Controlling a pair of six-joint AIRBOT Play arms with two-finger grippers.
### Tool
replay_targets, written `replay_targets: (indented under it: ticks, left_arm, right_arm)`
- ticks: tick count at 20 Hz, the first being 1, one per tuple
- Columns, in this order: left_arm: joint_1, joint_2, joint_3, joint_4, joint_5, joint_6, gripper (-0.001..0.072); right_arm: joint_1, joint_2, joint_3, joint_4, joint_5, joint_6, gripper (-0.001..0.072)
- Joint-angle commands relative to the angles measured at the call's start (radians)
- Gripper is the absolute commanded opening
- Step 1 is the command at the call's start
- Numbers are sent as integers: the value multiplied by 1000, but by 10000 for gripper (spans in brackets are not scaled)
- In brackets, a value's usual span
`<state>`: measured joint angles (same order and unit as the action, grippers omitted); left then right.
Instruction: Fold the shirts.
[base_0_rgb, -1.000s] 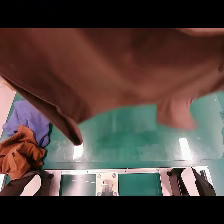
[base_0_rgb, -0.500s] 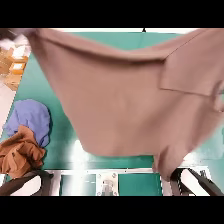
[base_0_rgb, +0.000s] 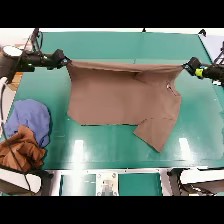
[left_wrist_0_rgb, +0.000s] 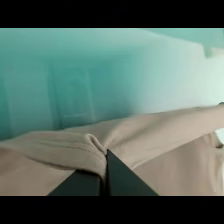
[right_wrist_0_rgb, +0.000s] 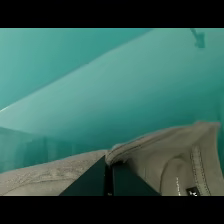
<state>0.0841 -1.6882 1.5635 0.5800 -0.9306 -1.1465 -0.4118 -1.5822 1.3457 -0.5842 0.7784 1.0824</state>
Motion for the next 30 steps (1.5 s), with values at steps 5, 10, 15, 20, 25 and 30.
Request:
replay_targets:
  ticks: [5, 10, 15, 20, 25, 30]
  left_arm:
    - [-3, -95, 22, 141, -84, -8, 21]
    - [-11, -101, -81, 155, -142, -8, 21]
    - [-56, -102, -163, 188, -91, -7, 21]
    - [-75, -100, -163, 285, -163, -142, 21]
    - [-75, -92, -155, 424, -256, -237, 21]
    - [-72, -89, -153, 424, -153, -238, 408]
  right_arm:
    - [-30, -146, 77, -124, 136, 54, 18]
    - [-44, -146, 37, -294, 263, 87, 18]
    - [-45, -147, -16, -304, 244, 89, 18]
    - [-40, -147, -17, -304, 244, 97, 19]
    - [-40, -147, -17, -307, 245, 97, 20]
    - [-49, -146, -3, -307, 291, 136, 219]
